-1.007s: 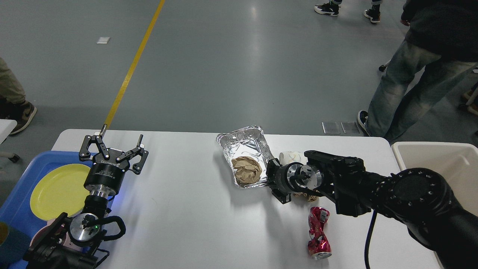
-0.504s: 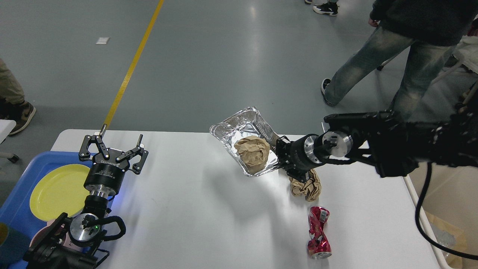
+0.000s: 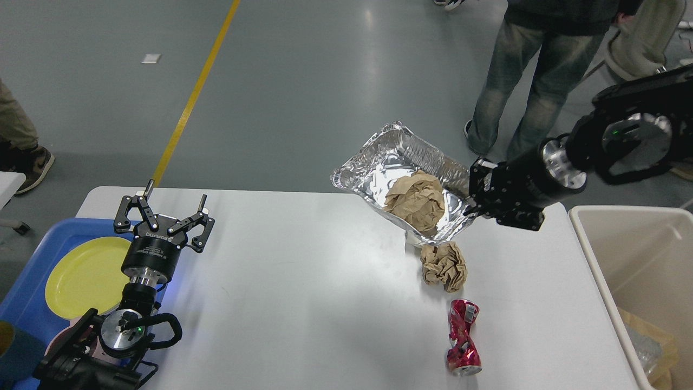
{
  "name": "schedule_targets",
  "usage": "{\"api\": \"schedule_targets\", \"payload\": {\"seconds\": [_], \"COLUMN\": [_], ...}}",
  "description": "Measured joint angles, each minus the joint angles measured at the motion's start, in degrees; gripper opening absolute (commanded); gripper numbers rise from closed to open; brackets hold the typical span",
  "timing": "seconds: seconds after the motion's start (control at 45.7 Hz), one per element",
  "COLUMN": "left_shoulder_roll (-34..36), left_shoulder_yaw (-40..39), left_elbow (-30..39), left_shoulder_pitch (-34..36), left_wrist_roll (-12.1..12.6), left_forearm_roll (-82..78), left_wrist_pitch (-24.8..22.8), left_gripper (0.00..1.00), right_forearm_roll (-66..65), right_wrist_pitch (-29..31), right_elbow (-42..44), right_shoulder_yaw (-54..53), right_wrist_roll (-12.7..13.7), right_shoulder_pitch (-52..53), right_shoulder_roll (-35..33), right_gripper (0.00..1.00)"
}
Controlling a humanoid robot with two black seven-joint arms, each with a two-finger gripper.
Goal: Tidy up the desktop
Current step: 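Lift the foil tray and carry it into the white bin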
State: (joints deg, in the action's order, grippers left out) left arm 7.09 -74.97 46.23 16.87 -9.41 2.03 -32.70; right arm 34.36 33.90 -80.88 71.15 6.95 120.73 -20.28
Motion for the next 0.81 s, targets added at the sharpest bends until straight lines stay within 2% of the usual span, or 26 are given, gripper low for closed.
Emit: {"api": "schedule_targets", "payload": {"seconds": [0.175,0.306,0.525,0.657,0.81], "left_shoulder_roll": [0.00,0.00,-0.04,-0.04,-0.04], "left_shoulder_yaw": [0.00,0.00,0.00,0.02,0.08], "left_elbow": [0.00,0.00,0.00,0.00,0.00], "left_shoulder_pitch": [0.00,0.00,0.00,0.00,0.00], "left_wrist_roll": [0.03,0.05,0.05,0.02,0.02], "left_forearm_roll": [0.00,-0.01,0.00,0.00,-0.01], "left_wrist_pitch": [0.00,0.00,0.00,0.00,0.00], "left_gripper": [0.96,0.96,0.96,0.96,0.96], "right_forearm_roll": [-5.69,-10.93,-12.38,-14.89,-18.78], "right_wrist_pitch": [7.25,8.04,7.96,7.64,7.44], "right_elbow": [-3.64,-6.19,-6.24,-4.26,2.98], "right_shoulder_yaw": [7.50,8.08,8.84,9.19,9.27], "right_wrist_roll": [-3.32,-4.44,-4.60,-4.39,-3.98], "right_shoulder_pitch": [6.16,7.89,7.84,5.35,-1.20], "right_shoulder_roll": [-0.79,-2.04,-3.98,-9.93,-19.00], "right_gripper": [0.00,0.00,0.00,0.00,0.00]}}
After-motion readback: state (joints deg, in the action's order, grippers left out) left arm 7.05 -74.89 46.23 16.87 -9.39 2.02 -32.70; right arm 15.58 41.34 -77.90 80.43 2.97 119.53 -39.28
